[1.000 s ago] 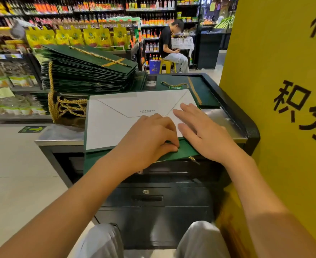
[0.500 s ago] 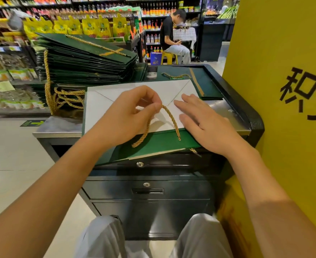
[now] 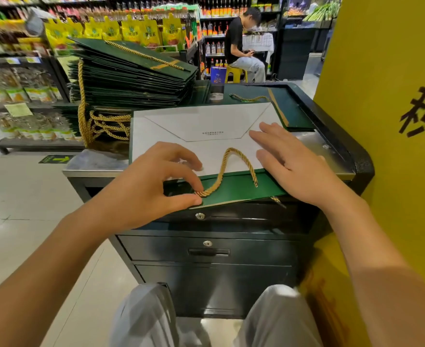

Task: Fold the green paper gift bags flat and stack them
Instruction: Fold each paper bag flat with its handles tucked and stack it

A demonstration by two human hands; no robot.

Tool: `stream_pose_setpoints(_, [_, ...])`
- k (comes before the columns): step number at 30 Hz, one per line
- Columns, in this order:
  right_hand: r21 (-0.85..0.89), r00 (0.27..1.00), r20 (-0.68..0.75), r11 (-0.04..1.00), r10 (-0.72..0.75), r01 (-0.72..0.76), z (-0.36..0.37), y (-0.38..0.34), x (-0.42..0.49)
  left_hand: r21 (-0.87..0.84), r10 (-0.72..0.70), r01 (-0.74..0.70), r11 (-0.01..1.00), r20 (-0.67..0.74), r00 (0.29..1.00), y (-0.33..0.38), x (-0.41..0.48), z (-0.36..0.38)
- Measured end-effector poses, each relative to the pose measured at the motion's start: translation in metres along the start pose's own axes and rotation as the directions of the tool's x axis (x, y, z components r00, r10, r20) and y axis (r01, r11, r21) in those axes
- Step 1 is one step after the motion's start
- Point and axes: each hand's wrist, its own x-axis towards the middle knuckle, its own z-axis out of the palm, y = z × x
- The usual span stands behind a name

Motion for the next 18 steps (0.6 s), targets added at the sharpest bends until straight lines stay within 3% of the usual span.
stream_pose_setpoints(4, [0.014, 1.000, 0.000, 1.000, 0.012, -0.012, 0.000, 0.001, -0.001, -0.019, 0.021, -0.021, 1.000, -0.013, 1.000, 0.004, 0.005, 0.004])
stream_pose_setpoints(7, [0.015, 1.000, 0.002, 1.000, 0.021, -0.021, 0.000, 0.001, -0.001, -0.243, -0.065, 0.044, 0.969, -0.082, 0.994, 0.003, 0.006, 0.005])
stream_pose_setpoints(10, [-0.023, 1.000, 0.011, 1.000, 0.016, -0.015, 0.000, 0.002, -0.001, -0.488, -0.220, 0.126, 0.864, -0.140, 0.965, 0.005, 0.007, -0.001])
stream_pose_setpoints(14, [0.000, 1.000, 0.004, 1.000, 0.019, -0.019, 0.000, 0.002, 0.000, -0.726, -0.390, 0.108, 0.679, -0.232, 0.891, 0.004, 0.009, -0.007])
stream_pose_setpoints(16, [0.003, 1.000, 0.005, 1.000, 0.021, -0.021, 0.000, 0.003, 0.000, -0.761, -0.425, 0.092, 0.643, -0.254, 0.869, 0.004, 0.009, -0.008])
stream_pose_setpoints(18, [-0.006, 1.000, 0.005, 1.000, 0.020, -0.020, 0.000, 0.003, 0.000, -0.710, -0.422, 0.122, 0.694, -0.263, 0.867, 0.003, 0.009, -0.007])
